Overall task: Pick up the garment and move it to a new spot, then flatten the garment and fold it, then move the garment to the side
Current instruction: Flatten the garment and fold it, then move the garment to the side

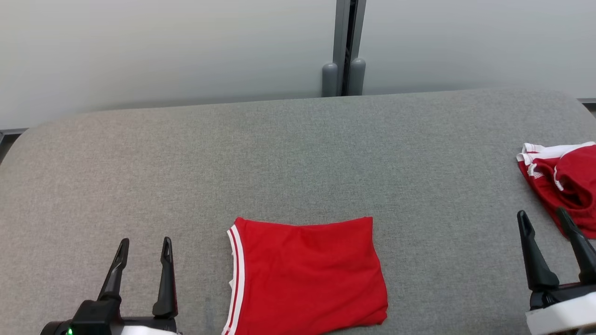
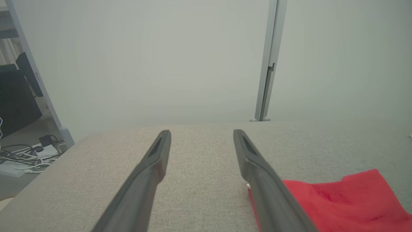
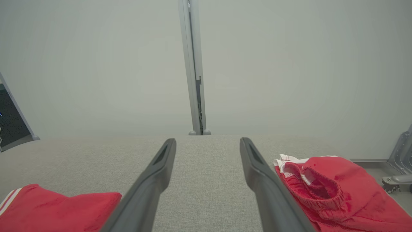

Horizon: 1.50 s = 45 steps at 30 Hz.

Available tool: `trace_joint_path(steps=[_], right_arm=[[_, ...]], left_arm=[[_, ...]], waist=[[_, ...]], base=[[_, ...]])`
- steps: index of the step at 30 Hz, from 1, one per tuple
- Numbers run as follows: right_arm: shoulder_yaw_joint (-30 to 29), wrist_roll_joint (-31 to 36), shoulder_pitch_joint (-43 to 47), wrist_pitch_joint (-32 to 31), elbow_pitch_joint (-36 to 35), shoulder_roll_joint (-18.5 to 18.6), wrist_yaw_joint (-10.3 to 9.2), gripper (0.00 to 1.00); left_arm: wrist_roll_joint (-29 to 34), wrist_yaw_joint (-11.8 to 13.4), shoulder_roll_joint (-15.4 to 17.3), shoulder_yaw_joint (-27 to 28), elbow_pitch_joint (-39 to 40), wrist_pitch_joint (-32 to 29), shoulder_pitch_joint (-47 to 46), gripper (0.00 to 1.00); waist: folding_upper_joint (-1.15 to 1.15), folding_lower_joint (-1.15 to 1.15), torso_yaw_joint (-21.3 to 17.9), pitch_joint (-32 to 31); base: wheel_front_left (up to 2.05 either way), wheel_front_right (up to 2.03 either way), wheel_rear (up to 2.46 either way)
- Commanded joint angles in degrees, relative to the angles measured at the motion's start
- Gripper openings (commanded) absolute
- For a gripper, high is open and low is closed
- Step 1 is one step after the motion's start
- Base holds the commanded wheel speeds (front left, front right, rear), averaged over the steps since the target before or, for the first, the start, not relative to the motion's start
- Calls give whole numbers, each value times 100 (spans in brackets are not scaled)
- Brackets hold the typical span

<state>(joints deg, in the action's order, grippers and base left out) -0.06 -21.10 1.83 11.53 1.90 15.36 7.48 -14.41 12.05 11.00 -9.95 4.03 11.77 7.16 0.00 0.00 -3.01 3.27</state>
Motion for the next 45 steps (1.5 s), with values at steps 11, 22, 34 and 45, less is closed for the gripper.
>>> trace_joint_path(steps=[11, 22, 34, 45], right_arm=[[-205, 300, 759, -453, -564, -317, 3, 100], [-334, 449, 1144, -773, -869, -419, 3, 100], [-395, 412, 1180, -876, -987, -409, 3, 100], [-398, 404, 1123, -829, -986, -387, 3, 100]], left_arm=[[-99, 86, 230, 116, 217, -152, 546, 100], [-146, 102, 308, 75, 295, -272, 772, 100], [-180, 143, 315, 25, 297, -336, 755, 100], [-211, 162, 333, -9, 317, -375, 681, 100]], waist=[[0, 0, -108, -458], [0, 0, -94, -631], [0, 0, -75, -648], [0, 0, -47, -651]], base=[[0, 0, 0], [0, 0, 0], [0, 0, 0], [0, 0, 0]])
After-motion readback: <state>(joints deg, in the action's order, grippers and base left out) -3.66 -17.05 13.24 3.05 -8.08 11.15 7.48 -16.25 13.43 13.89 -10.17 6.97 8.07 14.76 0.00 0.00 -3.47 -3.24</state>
